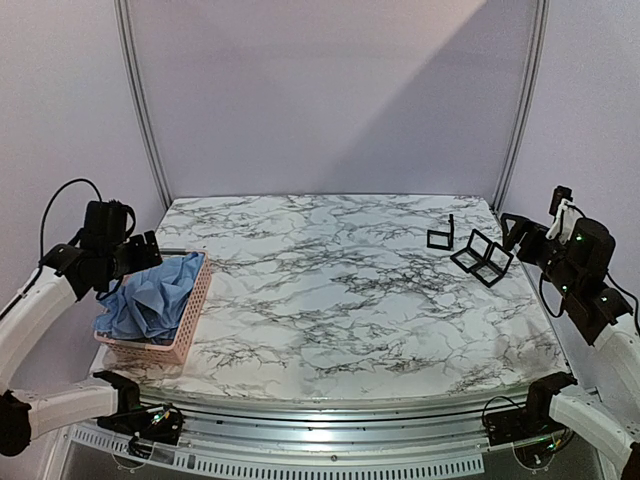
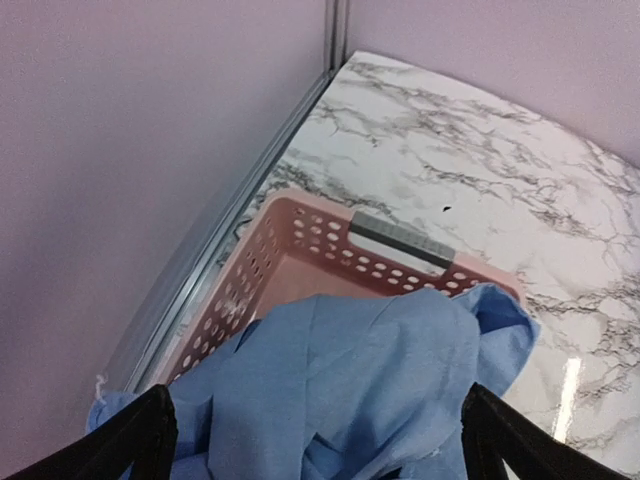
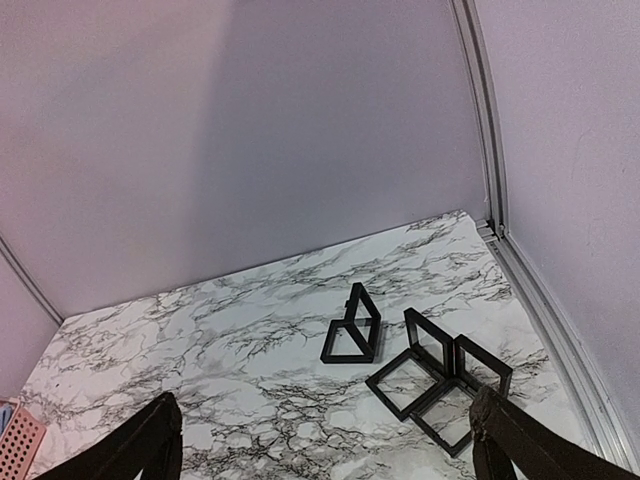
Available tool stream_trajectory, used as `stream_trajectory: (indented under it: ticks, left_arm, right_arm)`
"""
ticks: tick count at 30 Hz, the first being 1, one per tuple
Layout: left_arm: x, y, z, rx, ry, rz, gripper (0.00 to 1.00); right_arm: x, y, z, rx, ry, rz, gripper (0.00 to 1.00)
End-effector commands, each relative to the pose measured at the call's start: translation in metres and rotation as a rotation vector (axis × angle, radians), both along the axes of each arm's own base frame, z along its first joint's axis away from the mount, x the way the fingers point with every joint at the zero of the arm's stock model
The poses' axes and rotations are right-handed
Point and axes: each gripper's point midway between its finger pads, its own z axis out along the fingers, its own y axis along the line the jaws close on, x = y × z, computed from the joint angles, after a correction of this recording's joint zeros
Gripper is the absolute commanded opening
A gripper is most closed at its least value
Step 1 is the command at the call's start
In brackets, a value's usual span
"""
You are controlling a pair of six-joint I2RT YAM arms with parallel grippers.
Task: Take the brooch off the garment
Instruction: Pick up the crumpled clothing from the bin.
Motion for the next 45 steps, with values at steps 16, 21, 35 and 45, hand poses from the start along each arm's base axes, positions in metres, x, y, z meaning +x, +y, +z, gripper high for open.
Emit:
stream_trajectory:
  ticks: [16,21,35,45]
  left_arm:
    - [-0.030,0.026,-0.083,0.048,0.292,0.239,1.00]
    - [-0.014,0.010,-0.098,-0.022,0.302,0.194,1.00]
    - [-0.003,-0.005,-0.146,-0.135,0.351,0.180,0.95]
    - [-0.015,0.006,-0.151,-0.202,0.313,0.207,0.26]
  right_arm:
    - [0.004,-0.001,-0.008,0.053,0.030,-0.020,0.99]
    - [0.008,0.002,-0.016,0.066,0.051,-0.006,0.99]
    - [0.002,0.001,-0.016,0.061,0.063,-0.006,0.99]
    - [-0.008,-0.006,-0.023,0.075,0.084,-0.043,0.99]
